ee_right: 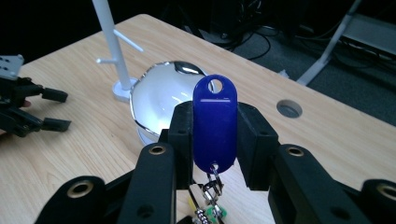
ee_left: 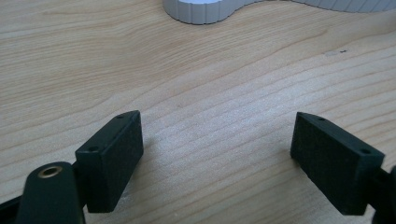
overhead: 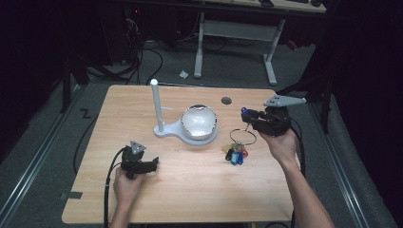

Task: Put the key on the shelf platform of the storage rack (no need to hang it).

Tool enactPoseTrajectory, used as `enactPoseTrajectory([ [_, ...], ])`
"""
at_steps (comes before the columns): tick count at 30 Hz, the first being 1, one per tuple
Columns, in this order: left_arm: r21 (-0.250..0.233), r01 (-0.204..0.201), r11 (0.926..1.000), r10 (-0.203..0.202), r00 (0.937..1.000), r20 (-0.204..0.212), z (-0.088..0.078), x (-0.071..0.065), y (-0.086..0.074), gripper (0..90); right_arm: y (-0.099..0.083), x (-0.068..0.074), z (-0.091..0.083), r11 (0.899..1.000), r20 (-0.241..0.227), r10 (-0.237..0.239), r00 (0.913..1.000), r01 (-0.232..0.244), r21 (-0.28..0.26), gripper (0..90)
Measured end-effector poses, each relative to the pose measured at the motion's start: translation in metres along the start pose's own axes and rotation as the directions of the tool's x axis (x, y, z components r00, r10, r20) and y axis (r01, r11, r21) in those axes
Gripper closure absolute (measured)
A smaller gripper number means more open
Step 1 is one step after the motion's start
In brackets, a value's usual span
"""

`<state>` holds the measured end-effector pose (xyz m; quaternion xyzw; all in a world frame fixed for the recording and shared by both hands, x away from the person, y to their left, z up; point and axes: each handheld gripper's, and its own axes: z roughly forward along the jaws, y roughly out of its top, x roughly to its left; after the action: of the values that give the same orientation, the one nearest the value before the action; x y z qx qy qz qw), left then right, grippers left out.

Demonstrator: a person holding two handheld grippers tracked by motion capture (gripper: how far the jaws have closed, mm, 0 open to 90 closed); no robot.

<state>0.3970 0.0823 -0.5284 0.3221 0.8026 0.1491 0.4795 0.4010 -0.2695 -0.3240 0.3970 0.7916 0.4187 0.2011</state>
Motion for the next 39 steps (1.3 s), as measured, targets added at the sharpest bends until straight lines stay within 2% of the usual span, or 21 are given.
enactPoseTrajectory([
  [3, 0.000, -0.002, 1.0000, 0.002, 1.0000, 0.001, 0.000, 0.000, 0.000, 17.5, 0.007, 0.001, -0.001, 1.000, -0.005, -0.009, 0.9999, 0.009, -0.005, 69.9],
  [6, 0.001, -0.002, 1.0000, 0.002, 1.0000, 0.001, 0.000, 0.000, 0.000, 17.5, 0.021, 0.005, -0.004, 1.000, -0.016, -0.023, 0.9996, 0.023, -0.021, 69.9],
  [18, 0.002, -0.002, 1.0000, 0.002, 1.0000, 0.002, 0.000, 0.000, 0.000, 17.5, 0.062, 0.013, -0.005, 0.998, -0.055, -0.051, 0.9972, 0.049, -0.030, 69.8],
  [22, 0.001, -0.002, 1.0000, 0.002, 1.0000, 0.002, 0.000, 0.000, 0.000, 17.5, 0.079, 0.015, -0.005, 0.997, -0.071, -0.056, 0.9959, 0.053, -0.047, 69.9],
  [27, 0.001, 0.000, 1.0000, 0.000, 1.0000, 0.002, 0.000, 0.000, 0.000, 17.5, 0.104, 0.021, 0.000, 0.997, -0.071, -0.075, 0.9947, 0.072, -0.042, 69.9],
  [33, 0.000, 0.002, 1.0000, -0.002, 1.0000, 0.001, 0.000, 0.000, 0.000, 17.5, 0.118, 0.024, 0.005, 0.996, -0.086, -0.073, 0.9936, 0.069, -0.051, 69.8],
  [38, 0.000, 0.006, 1.0000, -0.006, 1.0000, 0.001, 0.000, 0.000, 0.000, 17.5, 0.130, 0.029, 0.016, 0.996, -0.092, -0.074, 0.9930, 0.071, -0.045, 69.8],
  [39, 0.000, -0.003, 1.0000, 0.003, 1.0000, 0.002, 0.000, 0.000, 0.000, 17.5, 0.130, 0.029, 0.016, 0.996, -0.092, -0.074, 0.9930, 0.071, -0.045, 69.8],
])
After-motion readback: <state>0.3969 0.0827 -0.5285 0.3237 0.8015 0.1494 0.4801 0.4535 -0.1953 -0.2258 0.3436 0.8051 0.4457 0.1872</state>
